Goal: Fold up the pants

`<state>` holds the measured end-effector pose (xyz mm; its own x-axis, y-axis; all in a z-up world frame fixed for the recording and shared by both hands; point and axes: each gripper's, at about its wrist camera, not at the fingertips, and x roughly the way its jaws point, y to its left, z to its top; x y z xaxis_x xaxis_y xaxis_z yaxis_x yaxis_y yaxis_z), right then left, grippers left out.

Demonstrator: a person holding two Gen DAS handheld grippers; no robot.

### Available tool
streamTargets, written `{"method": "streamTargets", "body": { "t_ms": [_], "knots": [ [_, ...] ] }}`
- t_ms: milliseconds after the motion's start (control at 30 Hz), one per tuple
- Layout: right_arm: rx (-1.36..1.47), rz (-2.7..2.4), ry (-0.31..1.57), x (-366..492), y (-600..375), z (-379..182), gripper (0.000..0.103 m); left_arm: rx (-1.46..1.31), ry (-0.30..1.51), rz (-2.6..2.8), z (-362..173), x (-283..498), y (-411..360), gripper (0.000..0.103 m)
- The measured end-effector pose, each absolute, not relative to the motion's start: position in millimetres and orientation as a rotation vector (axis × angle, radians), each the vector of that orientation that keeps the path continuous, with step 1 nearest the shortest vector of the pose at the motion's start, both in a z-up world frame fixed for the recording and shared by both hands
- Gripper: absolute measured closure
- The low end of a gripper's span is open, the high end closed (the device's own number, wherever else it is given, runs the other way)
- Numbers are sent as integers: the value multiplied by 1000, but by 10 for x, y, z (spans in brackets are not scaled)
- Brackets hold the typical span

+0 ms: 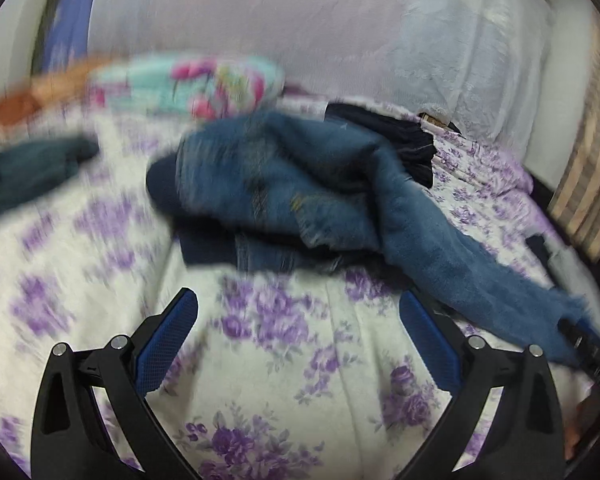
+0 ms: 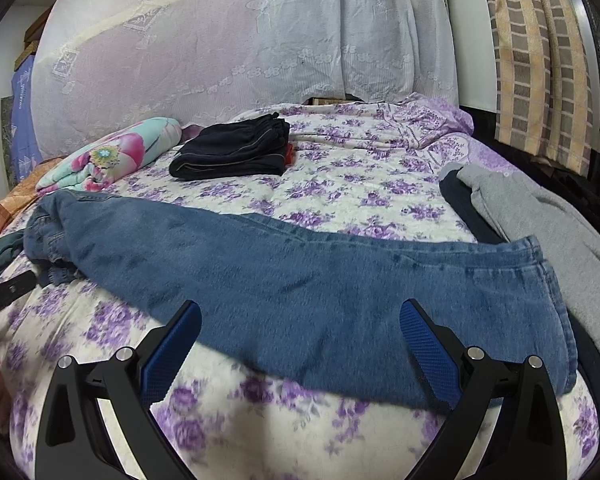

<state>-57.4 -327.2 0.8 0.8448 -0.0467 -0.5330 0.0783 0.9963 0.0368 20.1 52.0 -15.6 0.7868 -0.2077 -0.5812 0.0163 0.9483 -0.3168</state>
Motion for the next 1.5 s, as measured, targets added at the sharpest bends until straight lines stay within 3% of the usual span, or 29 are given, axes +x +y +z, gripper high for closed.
{"method": "streamTargets", "body": {
  "t_ms": [133,400,767,833,933,1000,1067,1300,1500],
  "knots": [
    [77,5,584,-814,-3353,-64,3,-563,745,-211,-394,344,871,5],
    [133,60,814,-940,-3699,-320,3,-455,808,-250,-294,781,550,5],
    [652,143,740,-563,-4476,-270,5,-527,817,-382,-352,1277,533,4],
    [655,135,686,-579,-4494,-178,16,-524,799,-386,-379,1225,537,4],
    [575,112,675,-678,-4464,-98,41,-490,781,-377,-376,1144,536,5],
    [569,106,680,-816,-4495,-117,75,-471,759,-372,-357,1066,529,5],
    [591,97,690,-904,-4596,-147,92,-464,745,-370,-346,1022,528,5],
    [547,228,583,-902,-4564,476,93,-414,611,-329,-82,862,601,5],
    [565,233,496,13,-4762,1063,93,-373,618,-269,194,1297,534,5]
  ]
}}
